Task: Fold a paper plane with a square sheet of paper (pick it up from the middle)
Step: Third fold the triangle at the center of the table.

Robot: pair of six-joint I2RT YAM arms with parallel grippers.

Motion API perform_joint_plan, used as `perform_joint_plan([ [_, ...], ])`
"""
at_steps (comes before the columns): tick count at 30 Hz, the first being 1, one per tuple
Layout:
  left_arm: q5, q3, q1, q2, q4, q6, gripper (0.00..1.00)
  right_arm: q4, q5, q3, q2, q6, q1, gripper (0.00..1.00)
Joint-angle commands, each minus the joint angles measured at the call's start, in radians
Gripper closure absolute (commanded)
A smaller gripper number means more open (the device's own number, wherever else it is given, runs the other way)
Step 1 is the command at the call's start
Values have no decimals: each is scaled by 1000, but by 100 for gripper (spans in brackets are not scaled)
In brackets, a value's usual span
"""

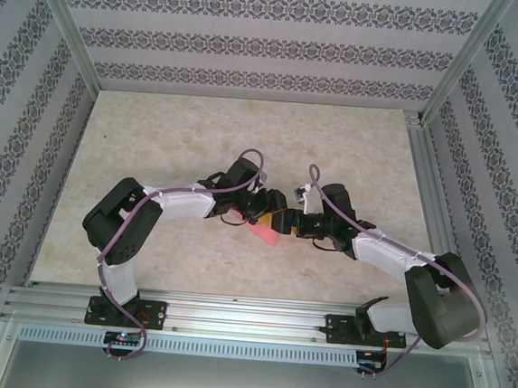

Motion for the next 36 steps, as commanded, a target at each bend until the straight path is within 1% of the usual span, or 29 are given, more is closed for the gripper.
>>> perform_joint_plan([
  [1, -12, 15, -10, 16, -36, -12, 42, 76, -34, -19, 18, 14, -3, 30],
  [3, -20, 19, -9, 12, -54, -3, 48, 69, -37, -11, 30, 8, -3, 30],
  [6, -21, 34, -9, 12, -91, 17, 52, 72, -42, -6, 41, 12, -3, 30],
  [9, -31, 54, -9, 13, -139, 47, 54, 69, -49, 2, 47, 10, -3, 30],
  [11, -37, 59, -9, 10, -151, 56, 59, 62, -44, 3, 49, 8, -3, 30],
  [15, -33, 70, -9, 14, -168, 69, 65, 69, -48, 3, 49, 13, -2, 30],
  [25, -7, 77, -9, 41, -159, 81, 74, 59, -62, 17, 69, 9, -2, 30],
  [30, -3, 80, -9, 40, -166, 98, 85, 49, -57, 23, 72, 3, -2, 30],
  [33, 6, 82, -9, 39, -168, 108, 89, 36, -54, 28, 72, -4, -2, 30],
  [36, 13, 82, -9, 43, -165, 117, 90, 25, -48, 30, 71, -9, -3, 30],
])
